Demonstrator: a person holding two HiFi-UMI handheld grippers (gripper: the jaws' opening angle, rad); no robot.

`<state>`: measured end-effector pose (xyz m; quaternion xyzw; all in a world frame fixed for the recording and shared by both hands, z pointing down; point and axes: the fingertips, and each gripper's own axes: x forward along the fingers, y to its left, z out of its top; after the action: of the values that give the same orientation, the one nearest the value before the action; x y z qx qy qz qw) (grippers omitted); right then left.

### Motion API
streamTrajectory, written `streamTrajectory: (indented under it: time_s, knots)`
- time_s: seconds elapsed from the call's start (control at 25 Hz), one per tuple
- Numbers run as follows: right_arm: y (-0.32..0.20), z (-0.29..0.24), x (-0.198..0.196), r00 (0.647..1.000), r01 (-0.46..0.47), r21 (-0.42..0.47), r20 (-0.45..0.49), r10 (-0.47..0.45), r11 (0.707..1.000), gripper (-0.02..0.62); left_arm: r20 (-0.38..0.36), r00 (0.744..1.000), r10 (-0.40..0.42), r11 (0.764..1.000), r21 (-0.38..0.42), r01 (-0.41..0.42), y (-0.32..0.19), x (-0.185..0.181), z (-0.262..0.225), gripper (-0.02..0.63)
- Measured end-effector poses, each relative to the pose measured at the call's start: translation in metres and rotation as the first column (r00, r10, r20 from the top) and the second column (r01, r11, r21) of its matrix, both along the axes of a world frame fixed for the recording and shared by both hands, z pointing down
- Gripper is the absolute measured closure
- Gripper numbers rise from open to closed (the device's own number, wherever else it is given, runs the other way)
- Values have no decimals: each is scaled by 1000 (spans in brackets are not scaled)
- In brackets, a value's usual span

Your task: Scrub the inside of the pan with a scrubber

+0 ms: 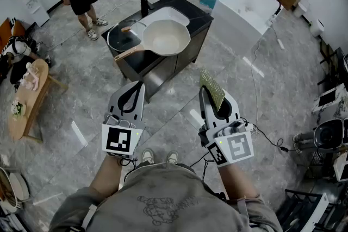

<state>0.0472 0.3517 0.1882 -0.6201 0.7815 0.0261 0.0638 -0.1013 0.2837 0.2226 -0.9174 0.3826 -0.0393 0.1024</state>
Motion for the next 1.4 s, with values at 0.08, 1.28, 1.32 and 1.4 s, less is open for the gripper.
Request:
streamTrajectory:
  time_s: [0.08, 1.28, 1.32, 1.4]
  knots:
    - [-1, 1, 3, 1000, 2, -2, 16, -2, 1000, 520, 3, 1000, -4, 1000, -16, 4, 1, 3, 1, 588]
    - [-7, 34, 73, 996, 66, -34, 56, -64, 997, 518, 48, 997, -66, 997, -25, 68, 8, 65, 17, 586]
    - [-9, 34, 73, 996, 70, -33, 55, -68, 997, 518, 46, 997, -69, 997, -25, 70, 7, 65, 17, 586]
    - [-15, 33, 72, 996, 76, -31, 55, -74, 997, 518, 43, 996, -74, 997, -28, 76, 4, 64, 17, 588]
